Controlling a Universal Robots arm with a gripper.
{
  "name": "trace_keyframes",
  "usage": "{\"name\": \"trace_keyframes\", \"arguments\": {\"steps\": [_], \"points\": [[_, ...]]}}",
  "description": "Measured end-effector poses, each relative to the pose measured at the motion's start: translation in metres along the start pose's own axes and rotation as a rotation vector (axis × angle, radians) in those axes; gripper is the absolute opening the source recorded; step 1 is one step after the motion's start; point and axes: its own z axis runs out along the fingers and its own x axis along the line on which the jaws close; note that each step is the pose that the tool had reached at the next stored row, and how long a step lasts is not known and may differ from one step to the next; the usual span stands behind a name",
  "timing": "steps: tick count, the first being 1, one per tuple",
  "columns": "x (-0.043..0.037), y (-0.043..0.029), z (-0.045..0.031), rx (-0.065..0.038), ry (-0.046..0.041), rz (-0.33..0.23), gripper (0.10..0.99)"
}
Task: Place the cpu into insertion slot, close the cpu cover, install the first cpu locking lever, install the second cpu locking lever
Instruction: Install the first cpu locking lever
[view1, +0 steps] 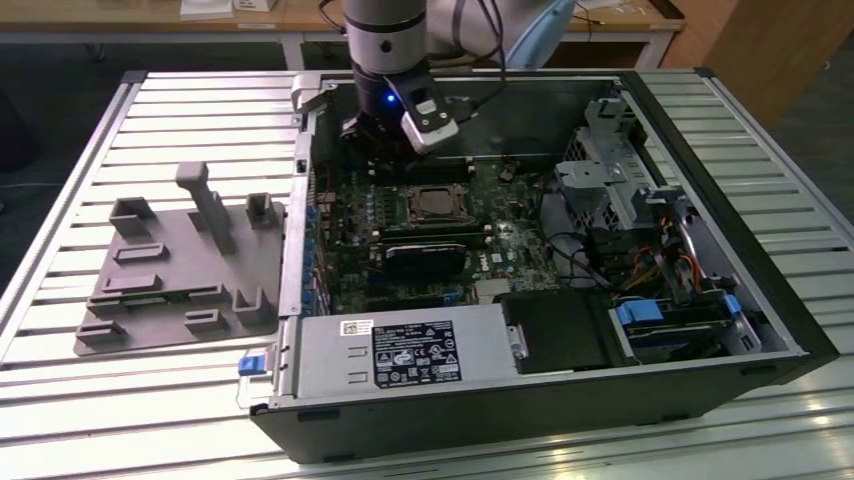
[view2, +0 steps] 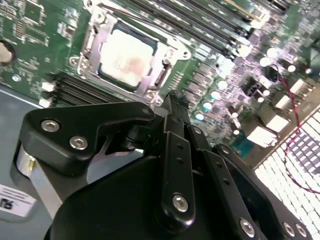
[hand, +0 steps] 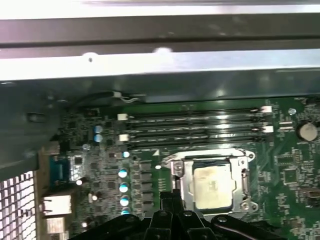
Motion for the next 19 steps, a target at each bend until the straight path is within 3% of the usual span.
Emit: {"name": "trace_keyframes", "arguments": {"steps": [2, 5, 9, 13, 16, 17, 19], "points": [[0.0033, -0.0003, -0.0002, -0.002, -0.0008, 0.000, 0.106], [0.0082, -0.0006, -0.0006, -0.022, -0.0024, 0.001, 0.106], [0.0128, -0.0010, -0.0009, -0.075, -0.0039, 0.005, 0.106], [0.0169, -0.0013, -0.0012, -0.119, -0.0048, 0.007, 0.106], [0.0184, -0.0014, -0.0013, -0.162, -0.0031, 0.011, 0.106], [0.0184, -0.0014, -0.0013, -0.170, -0.0025, 0.011, 0.106], [0.0184, -0.0013, -0.0012, -0.173, -0.0023, 0.012, 0.106]]}}
